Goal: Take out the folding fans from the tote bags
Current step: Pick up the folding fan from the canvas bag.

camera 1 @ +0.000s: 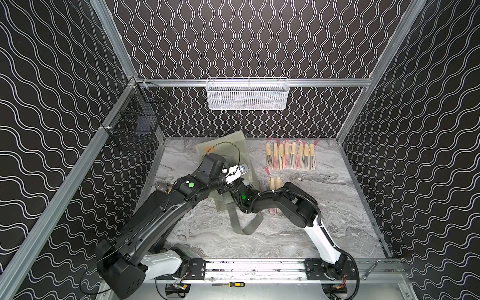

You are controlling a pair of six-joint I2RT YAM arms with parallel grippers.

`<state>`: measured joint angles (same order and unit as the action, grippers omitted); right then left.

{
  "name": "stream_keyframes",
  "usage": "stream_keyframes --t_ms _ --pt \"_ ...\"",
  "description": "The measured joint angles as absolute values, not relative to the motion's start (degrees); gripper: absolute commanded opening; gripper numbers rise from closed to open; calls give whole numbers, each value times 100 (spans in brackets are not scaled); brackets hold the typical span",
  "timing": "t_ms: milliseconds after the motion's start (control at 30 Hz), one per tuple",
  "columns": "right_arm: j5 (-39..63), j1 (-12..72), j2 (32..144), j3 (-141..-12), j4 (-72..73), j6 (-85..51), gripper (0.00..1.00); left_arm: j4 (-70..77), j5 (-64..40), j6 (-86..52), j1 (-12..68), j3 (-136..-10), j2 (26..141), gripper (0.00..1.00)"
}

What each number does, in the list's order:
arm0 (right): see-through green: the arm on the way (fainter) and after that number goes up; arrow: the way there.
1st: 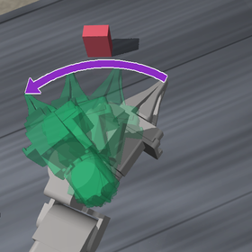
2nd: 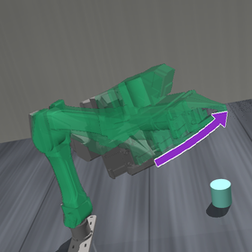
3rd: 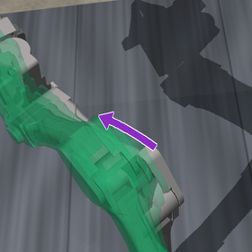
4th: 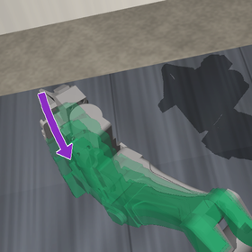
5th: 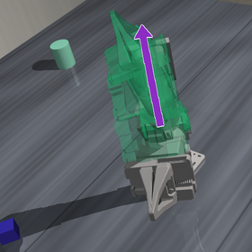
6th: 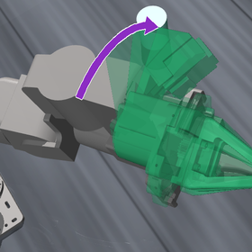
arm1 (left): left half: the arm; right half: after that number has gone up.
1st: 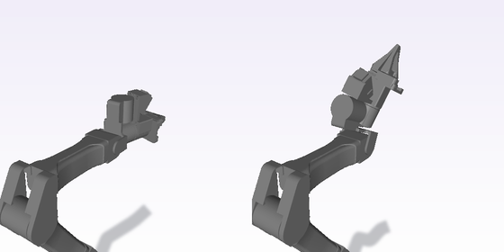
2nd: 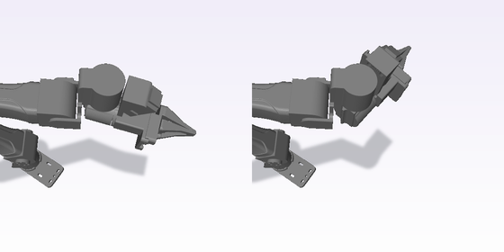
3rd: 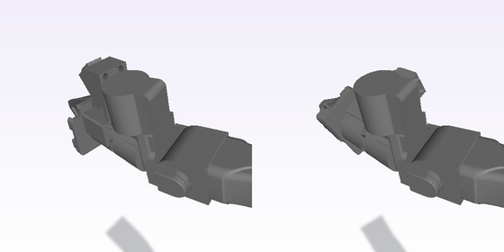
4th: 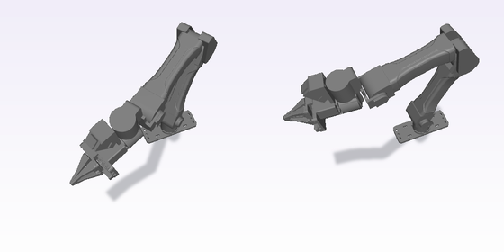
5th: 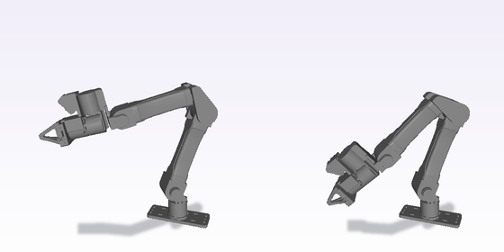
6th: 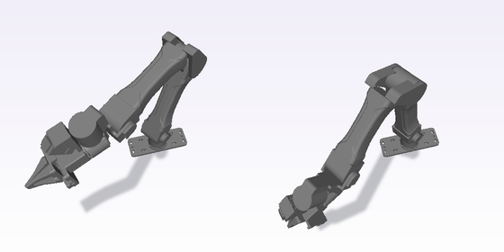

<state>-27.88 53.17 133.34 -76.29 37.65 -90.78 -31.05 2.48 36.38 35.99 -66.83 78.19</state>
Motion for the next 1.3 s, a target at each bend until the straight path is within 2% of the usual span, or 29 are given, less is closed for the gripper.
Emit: stream_keyframes --t_ms 300,600,867,1300 --pt "-2550 5378 12687 -6997 4066 -7983 1 -3092 257 3638 3601 -6683 7822 0" --pt "-2261 5518 12182 -5999 4705 -6213 0 -3089 257 3638 3601 -6685 7843 0" --pt "-2204 5929 11550 -5081 5367 -4477 1 -3089 259 3638 3601 -6685 7872 0" --pt "-2045 6372 10757 -3955 6219 -2764 1 -3096 281 3638 3601 -6705 7874 0"
